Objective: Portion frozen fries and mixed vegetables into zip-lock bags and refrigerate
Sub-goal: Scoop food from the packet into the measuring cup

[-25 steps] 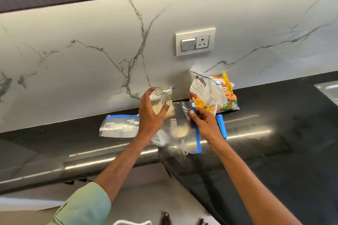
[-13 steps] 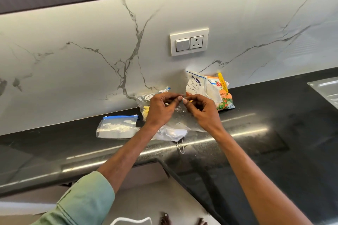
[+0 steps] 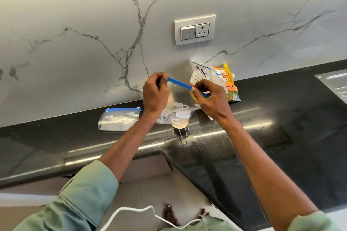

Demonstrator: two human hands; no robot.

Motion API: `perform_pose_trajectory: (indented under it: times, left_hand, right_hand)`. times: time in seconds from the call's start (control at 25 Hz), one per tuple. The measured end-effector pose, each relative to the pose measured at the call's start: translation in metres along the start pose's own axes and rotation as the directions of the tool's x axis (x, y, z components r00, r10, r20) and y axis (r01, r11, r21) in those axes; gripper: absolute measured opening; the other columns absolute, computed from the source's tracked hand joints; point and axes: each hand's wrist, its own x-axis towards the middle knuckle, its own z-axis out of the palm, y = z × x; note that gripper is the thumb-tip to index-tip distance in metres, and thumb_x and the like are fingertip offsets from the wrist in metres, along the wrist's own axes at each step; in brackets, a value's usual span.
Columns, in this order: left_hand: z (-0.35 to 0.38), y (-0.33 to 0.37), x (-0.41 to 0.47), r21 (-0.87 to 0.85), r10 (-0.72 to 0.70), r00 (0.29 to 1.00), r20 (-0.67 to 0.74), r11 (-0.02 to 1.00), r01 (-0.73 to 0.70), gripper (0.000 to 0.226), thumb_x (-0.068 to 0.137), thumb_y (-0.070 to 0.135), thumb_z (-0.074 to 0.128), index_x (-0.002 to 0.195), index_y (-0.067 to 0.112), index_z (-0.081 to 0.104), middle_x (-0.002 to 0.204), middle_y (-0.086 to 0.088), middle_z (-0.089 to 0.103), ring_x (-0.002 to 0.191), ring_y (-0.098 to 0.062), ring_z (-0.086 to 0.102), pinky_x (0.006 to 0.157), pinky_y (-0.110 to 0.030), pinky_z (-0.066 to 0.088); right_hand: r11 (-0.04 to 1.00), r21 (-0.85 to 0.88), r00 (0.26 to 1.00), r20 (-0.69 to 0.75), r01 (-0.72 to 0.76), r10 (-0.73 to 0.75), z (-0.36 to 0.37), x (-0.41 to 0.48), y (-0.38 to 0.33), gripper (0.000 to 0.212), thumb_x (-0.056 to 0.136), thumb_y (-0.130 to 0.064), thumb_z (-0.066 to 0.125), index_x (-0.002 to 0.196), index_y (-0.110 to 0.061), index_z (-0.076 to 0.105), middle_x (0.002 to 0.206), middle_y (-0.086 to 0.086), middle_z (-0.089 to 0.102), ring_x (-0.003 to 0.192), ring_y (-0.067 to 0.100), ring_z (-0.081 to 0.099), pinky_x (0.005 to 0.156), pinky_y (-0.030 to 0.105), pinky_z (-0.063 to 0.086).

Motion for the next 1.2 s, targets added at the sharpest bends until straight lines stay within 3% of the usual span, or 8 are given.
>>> perform_pose_trajectory:
  times: [0.16, 0.32, 0.44, 0.56, 0.68, 0.84, 1.0, 1.2]
  left_hand:
    - [-0.02, -0.012, 0.006, -0.052, -0.126, 0.983, -0.134, 0.991, 0.12, 0.021, 0.105, 0.028, 0.057, 0.105, 0.01, 0.068, 0.083, 0.0, 0.066, 0.075, -0.013, 0.063, 0.071, -0.037, 0.06]
    - [-0.035, 0.003, 0.002, -0.001, -0.059, 0.978, 0.201, 0.998, 0.061, 0.022, 0.105, 0.015, 0.048, 0.101, 0.005, 0.068, 0.095, -0.004, 0.074, 0.094, -0.015, 0.071, 0.088, -0.029, 0.057]
    - [-0.033, 0.032, 0.001, -0.024, -0.008, 0.842, 0.539, 0.999, 0.025, 0.026, 0.108, 0.022, 0.049, 0.108, 0.008, 0.07, 0.095, -0.004, 0.076, 0.089, -0.017, 0.073, 0.079, -0.029, 0.057]
    - [-0.015, 0.047, -0.012, -0.024, 0.039, 0.708, 0.705, 0.999, -0.032, 0.018, 0.102, 0.021, 0.064, 0.111, 0.011, 0.076, 0.089, 0.002, 0.077, 0.081, -0.019, 0.074, 0.071, -0.038, 0.061]
    - [-0.004, 0.052, -0.026, -0.122, -0.045, 0.706, 0.707, 0.975, 0.183, 0.018, 0.1, 0.024, 0.066, 0.104, 0.012, 0.079, 0.081, -0.009, 0.073, 0.074, -0.018, 0.064, 0.067, -0.034, 0.055]
    - [0.0, 0.046, -0.033, -0.203, -0.169, 0.677, 0.716, 0.878, 0.434, 0.027, 0.104, 0.025, 0.056, 0.105, 0.009, 0.078, 0.09, -0.007, 0.076, 0.078, -0.018, 0.066, 0.067, -0.025, 0.059]
    - [0.003, 0.043, -0.038, -0.183, -0.174, 0.664, 0.727, 0.883, 0.432, 0.019, 0.1, 0.017, 0.063, 0.106, 0.005, 0.076, 0.089, -0.005, 0.077, 0.075, -0.016, 0.07, 0.066, -0.026, 0.061]
    - [0.002, 0.038, -0.041, -0.18, -0.179, 0.67, 0.72, 0.885, 0.429, 0.022, 0.095, 0.01, 0.068, 0.109, -0.005, 0.074, 0.091, -0.012, 0.077, 0.076, -0.018, 0.073, 0.068, -0.027, 0.061]
  right_hand:
    - [1.0, -0.006, 1.0, -0.03, 0.006, -0.006, -0.013, -0.005, 0.015, 0.009, 0.097, -0.031, 0.069, 0.093, -0.023, 0.069, 0.091, -0.01, 0.072, 0.087, 0.006, 0.069, 0.071, 0.032, 0.061]
    - [0.998, 0.037, 0.998, -0.03, 0.056, -0.055, -0.028, -0.006, 0.009, 0.005, 0.1, -0.018, 0.067, 0.099, -0.022, 0.07, 0.096, -0.006, 0.073, 0.09, 0.014, 0.07, 0.076, 0.036, 0.061]
    - [0.985, 0.074, 0.986, 0.052, 0.156, -0.16, -0.038, -0.003, -0.001, 0.008, 0.099, -0.008, 0.069, 0.101, -0.014, 0.074, 0.088, -0.003, 0.073, 0.081, 0.017, 0.071, 0.075, 0.037, 0.059]
    - [0.976, 0.088, 0.975, 0.078, 0.201, -0.208, -0.042, 0.005, -0.012, 0.008, 0.097, -0.008, 0.072, 0.101, -0.015, 0.075, 0.094, -0.007, 0.075, 0.09, 0.013, 0.069, 0.085, 0.03, 0.055]
    - [0.973, 0.16, 0.981, 0.074, 0.164, -0.177, -0.047, 0.005, -0.017, 0.011, 0.097, -0.008, 0.073, 0.101, -0.018, 0.074, 0.096, -0.01, 0.074, 0.092, 0.003, 0.068, 0.088, 0.021, 0.052]
    - [0.964, 0.234, 0.991, 0.008, 0.125, -0.131, -0.055, 0.001, -0.012, 0.013, 0.097, -0.009, 0.073, 0.102, -0.021, 0.073, 0.099, -0.01, 0.076, 0.096, 0.017, 0.073, 0.091, 0.033, 0.058]
    - [0.948, 0.308, 0.997, -0.008, 0.08, -0.081, -0.054, -0.002, -0.008, 0.012, 0.095, -0.007, 0.074, 0.107, -0.006, 0.073, 0.096, 0.006, 0.074, 0.088, 0.018, 0.074, 0.085, 0.032, 0.061]
    - [0.923, 0.383, 0.999, -0.022, 0.041, -0.035, -0.047, -0.007, -0.007, 0.029, 0.092, -0.015, 0.076, 0.115, 0.002, 0.068, 0.094, 0.015, 0.076, 0.088, 0.032, 0.077, 0.082, 0.044, 0.064]
